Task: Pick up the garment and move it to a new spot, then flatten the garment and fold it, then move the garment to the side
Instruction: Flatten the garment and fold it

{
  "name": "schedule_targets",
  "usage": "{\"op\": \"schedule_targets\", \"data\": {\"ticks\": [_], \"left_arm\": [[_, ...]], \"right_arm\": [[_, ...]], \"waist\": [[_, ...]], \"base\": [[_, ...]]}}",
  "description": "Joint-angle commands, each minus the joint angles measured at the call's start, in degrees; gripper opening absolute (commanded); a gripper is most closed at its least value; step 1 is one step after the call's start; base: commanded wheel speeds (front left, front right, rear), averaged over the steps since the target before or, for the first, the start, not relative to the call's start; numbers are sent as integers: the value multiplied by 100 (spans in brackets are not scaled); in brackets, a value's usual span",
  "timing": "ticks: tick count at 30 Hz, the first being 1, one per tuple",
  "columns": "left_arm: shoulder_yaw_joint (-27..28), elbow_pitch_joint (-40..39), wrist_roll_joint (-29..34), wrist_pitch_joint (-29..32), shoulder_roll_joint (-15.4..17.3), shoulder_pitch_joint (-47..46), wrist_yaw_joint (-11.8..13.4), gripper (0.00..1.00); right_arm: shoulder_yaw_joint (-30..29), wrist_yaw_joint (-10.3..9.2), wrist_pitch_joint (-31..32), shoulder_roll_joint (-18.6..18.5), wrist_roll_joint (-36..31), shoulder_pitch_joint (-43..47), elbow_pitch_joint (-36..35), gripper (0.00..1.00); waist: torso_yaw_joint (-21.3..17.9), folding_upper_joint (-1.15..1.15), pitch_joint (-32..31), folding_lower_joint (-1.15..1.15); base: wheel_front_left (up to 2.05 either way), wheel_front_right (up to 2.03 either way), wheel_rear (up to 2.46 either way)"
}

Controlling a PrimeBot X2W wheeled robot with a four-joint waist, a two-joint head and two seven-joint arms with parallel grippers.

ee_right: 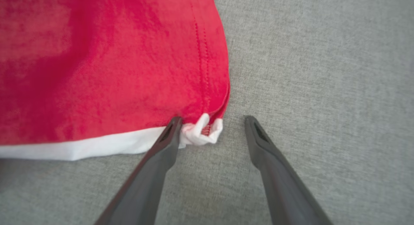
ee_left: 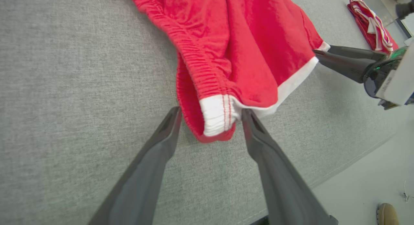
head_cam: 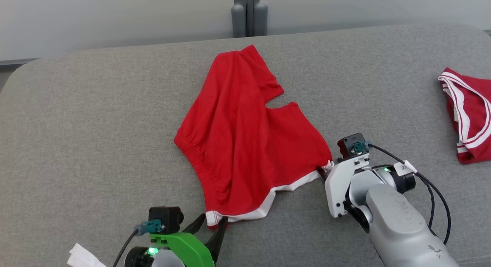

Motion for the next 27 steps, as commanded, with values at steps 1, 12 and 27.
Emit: {"op": "schedule_targets", "data": {"ticks": [1, 12, 27], "left_arm": [[3, 28, -40, -5, 34, -111, -24, 0], [366, -1062, -711, -11, 173, 239, -51, 0], [868, -4937, -1209, 1110, 809, -459, 160, 0]], "right_arm": [[27, -11, 26, -19, 77, 55, 165, 0], [-416, -10, -490, 1, 1182, -37, -586, 0], [-1618, -7, 2139, -464, 3217, 576, -6473, 0]], "waist": [[-34, 0, 42, 0], [-310, 0, -321, 0], [-927, 0, -463, 0]], "base": [[0, 0, 0], [0, 0, 0], [0, 0, 0]]}}
